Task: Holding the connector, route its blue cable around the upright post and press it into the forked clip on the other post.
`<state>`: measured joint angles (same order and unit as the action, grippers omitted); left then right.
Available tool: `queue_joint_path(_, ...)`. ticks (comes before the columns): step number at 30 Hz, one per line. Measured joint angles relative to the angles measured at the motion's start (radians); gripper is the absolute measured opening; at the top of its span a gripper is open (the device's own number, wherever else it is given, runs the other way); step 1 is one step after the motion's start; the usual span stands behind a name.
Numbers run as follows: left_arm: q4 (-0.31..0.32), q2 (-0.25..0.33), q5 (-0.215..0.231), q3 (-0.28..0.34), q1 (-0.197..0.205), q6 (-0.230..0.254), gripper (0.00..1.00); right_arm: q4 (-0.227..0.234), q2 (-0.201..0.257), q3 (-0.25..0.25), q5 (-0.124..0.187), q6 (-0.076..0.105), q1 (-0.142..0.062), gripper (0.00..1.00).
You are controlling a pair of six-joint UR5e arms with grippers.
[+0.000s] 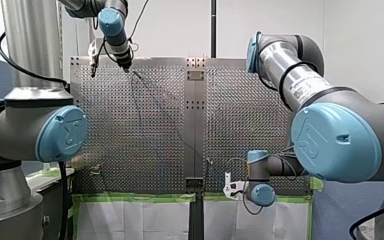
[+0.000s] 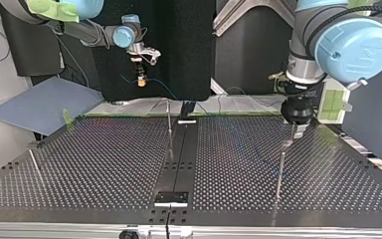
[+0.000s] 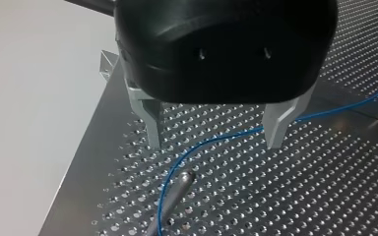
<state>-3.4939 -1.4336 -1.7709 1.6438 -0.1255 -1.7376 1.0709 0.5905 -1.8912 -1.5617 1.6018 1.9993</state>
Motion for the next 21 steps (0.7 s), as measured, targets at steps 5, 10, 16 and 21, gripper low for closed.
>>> queue_joint_path(5, -0.009, 0.000, -0.008, 0.000, -0.002, -0.001, 0.99, 0.000, 0.000, 0.000, 0.000, 0.000, 0.000, 0.00)
queue_joint_path(10, -0.010, 0.000, -0.021, 0.000, -0.002, -0.005, 0.99, 0.001, 0.000, 0.000, 0.000, 0.000, 0.000, 0.00)
queue_joint_path(16, -0.011, 0.000, -0.032, 0.000, -0.003, -0.018, 0.99, 0.001, 0.000, 0.000, 0.000, 0.000, 0.000, 0.00)
queue_joint_path(21, -0.011, 0.000, -0.060, 0.000, -0.004, -0.032, 0.99, 0.000, 0.000, 0.000, 0.000, 0.000, 0.000, 0.00)
